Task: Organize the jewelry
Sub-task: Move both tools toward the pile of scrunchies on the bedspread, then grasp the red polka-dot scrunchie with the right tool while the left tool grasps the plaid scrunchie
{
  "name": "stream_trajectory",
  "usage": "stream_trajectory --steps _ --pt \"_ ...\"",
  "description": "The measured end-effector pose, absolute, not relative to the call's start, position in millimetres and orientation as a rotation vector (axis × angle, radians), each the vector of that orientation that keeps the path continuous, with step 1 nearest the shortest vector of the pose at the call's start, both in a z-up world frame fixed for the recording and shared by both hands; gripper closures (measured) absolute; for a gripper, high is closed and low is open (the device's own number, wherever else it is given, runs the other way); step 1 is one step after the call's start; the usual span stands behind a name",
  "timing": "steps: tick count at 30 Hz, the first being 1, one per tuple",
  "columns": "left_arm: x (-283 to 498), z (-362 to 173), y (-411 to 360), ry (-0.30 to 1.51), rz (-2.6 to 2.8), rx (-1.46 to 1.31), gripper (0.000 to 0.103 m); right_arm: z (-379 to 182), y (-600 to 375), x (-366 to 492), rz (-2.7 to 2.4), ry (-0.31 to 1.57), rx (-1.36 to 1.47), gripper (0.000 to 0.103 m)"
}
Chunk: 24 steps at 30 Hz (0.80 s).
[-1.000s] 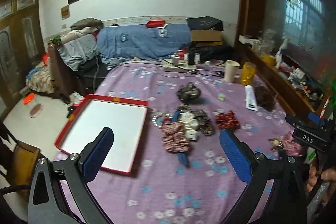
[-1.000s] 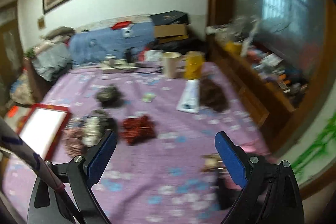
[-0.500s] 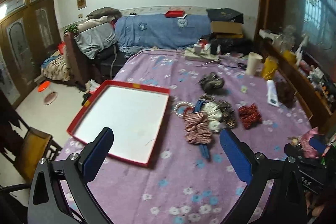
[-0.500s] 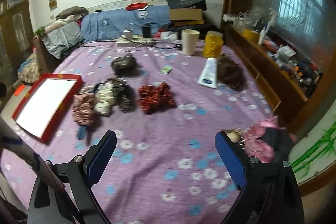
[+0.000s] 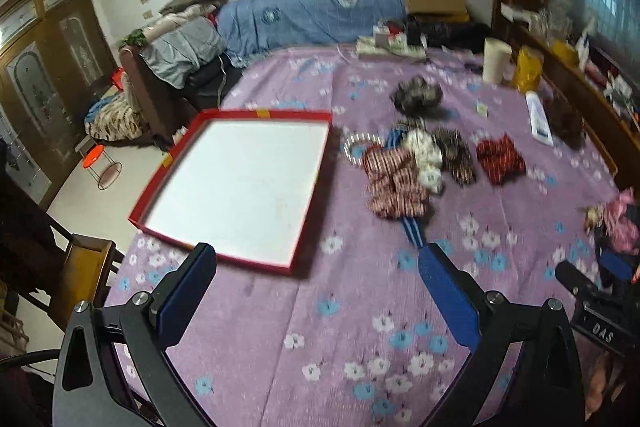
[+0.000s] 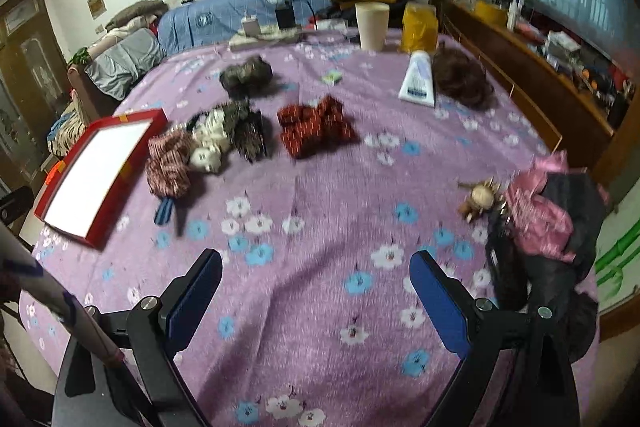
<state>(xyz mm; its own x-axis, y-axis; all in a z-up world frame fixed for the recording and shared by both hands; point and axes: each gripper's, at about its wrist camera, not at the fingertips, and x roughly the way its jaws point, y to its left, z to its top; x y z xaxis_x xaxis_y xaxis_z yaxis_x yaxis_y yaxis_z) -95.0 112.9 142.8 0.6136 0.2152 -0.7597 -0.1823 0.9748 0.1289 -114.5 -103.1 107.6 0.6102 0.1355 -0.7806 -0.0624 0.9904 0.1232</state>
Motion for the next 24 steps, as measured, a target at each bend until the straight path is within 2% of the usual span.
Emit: stream_trajectory --steps 17,24 --pt "-31.0 90.8 111.2 1.041 0.044 -0.009 0.002 87.5 -90.0 -75.8 0.061 1.031 0.05 0.013" --pt "-13.6 71.2 118.4 1.099 0.026 -0.003 0.002 76.8 -87.2 -51.2 0.058 1.054 0.067 0.02"
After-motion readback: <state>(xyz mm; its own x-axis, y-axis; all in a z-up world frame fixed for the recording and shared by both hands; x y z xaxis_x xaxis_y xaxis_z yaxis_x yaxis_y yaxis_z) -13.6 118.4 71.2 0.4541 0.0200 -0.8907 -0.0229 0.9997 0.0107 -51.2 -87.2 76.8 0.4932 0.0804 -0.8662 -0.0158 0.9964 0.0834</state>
